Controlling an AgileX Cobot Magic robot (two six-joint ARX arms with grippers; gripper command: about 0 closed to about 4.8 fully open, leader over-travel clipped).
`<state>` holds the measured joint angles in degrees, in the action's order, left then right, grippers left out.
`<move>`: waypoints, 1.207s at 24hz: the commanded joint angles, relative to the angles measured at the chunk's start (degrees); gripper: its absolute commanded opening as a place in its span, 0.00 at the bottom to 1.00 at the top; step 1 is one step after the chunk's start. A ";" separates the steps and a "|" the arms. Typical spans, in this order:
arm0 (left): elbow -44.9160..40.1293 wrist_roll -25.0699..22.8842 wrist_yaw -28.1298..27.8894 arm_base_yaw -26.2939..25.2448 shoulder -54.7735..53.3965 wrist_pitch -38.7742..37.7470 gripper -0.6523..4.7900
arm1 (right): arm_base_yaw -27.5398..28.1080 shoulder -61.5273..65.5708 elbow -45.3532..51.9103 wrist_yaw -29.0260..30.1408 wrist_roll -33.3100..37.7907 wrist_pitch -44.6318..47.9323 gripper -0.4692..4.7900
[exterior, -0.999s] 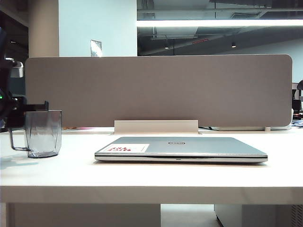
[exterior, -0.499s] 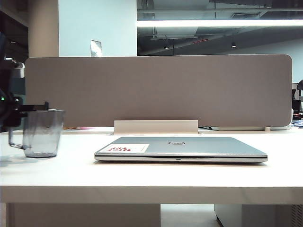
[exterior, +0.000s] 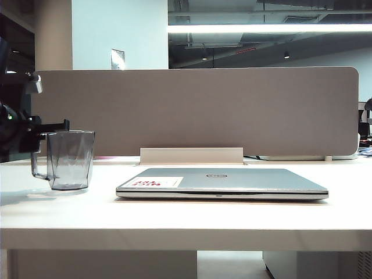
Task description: Pick up the water cup and place it on the left side of the laptop.
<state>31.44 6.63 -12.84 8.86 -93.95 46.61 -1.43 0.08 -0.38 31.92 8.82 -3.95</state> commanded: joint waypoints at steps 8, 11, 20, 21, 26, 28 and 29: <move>3.13 -0.13 6.29 -0.02 -3.45 0.85 0.11 | 0.04 -0.09 0.17 -0.28 0.20 0.70 0.08; 3.17 0.48 8.17 -0.02 -4.22 1.07 0.11 | 0.04 -0.09 0.17 -0.31 0.20 0.70 0.08; 3.17 0.48 11.76 -0.02 -5.79 0.90 0.11 | 0.07 -0.09 0.17 -0.33 0.20 0.68 0.08; 3.17 0.46 12.33 0.00 -5.79 1.03 0.11 | 0.07 -0.09 0.17 -0.31 0.20 0.68 0.08; 3.17 0.44 13.07 -0.02 -5.77 1.05 0.11 | 0.04 -0.09 0.17 -0.33 0.20 0.68 0.08; 3.17 0.46 13.07 -0.02 -5.77 1.05 0.11 | 0.04 -0.09 0.17 -0.33 0.20 0.68 0.08; 3.17 0.46 13.09 -0.02 -5.77 1.05 0.12 | 0.04 -0.09 0.17 -0.33 0.20 0.68 0.08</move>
<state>34.57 7.14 -0.12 8.80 -99.59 48.69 -1.43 0.08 -0.38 31.68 8.82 -3.97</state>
